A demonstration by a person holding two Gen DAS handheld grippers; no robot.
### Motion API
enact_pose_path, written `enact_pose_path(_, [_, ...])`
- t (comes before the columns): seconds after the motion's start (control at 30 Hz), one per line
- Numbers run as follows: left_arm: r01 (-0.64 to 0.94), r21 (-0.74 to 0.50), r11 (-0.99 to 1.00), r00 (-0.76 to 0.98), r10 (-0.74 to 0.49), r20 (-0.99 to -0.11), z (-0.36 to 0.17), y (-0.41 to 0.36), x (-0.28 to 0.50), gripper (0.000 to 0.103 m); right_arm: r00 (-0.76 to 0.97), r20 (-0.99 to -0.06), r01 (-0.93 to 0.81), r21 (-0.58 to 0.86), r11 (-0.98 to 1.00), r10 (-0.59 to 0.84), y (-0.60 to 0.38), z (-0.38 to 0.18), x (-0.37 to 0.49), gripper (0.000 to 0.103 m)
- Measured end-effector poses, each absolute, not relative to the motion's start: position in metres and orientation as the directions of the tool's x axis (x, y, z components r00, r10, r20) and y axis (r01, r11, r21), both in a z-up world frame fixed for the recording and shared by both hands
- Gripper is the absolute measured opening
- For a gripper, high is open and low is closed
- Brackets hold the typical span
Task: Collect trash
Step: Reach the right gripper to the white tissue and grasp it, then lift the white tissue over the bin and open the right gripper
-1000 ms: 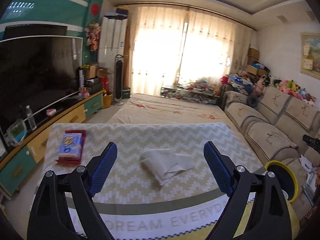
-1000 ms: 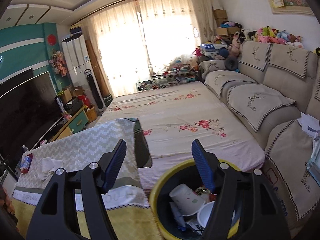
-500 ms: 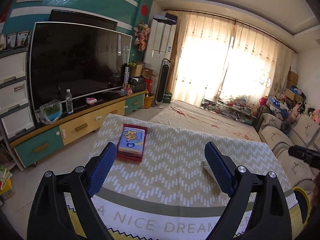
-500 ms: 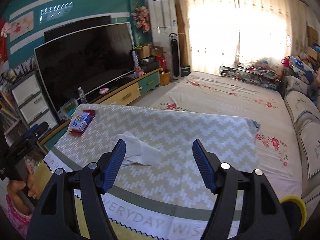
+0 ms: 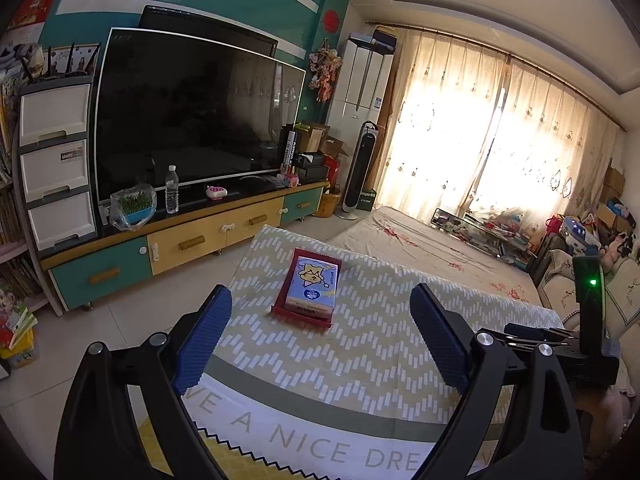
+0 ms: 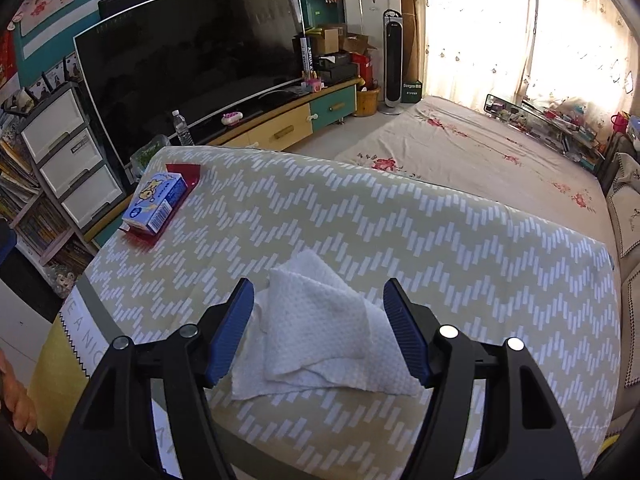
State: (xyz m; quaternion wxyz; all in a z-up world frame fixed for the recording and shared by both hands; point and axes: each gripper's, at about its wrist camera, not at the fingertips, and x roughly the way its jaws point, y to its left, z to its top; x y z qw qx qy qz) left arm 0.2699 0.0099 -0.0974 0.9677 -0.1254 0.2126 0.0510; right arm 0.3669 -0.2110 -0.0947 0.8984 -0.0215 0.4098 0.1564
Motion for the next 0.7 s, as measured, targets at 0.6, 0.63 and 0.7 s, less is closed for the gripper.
enact_pose_path(0.6, [-0.139,-0.212,0.967,0.887,0.026,-0.462,-0.106,0.003,0.275,0.089,0.554,-0.801,-0.304,0.059,0.951,0.227,-0.205,-0.126,0.38,0.006])
enact_pose_path(0.63, [-0.139,-0.211,0.967,0.886,0.026,-0.463,-0.106,0.003,0.275,0.089,0.561,-0.795,-0.303,0.061,0.951,0.23,-0.205,-0.124,0.379,0.005])
enact_pose_path(0.7, [-0.14,-0.211,0.968,0.886,0.027,-0.463,-0.106,0.002,0.275,0.089,0.571,-0.787,-0.305,0.063,0.95,0.236,-0.206,-0.119,0.376,0.004])
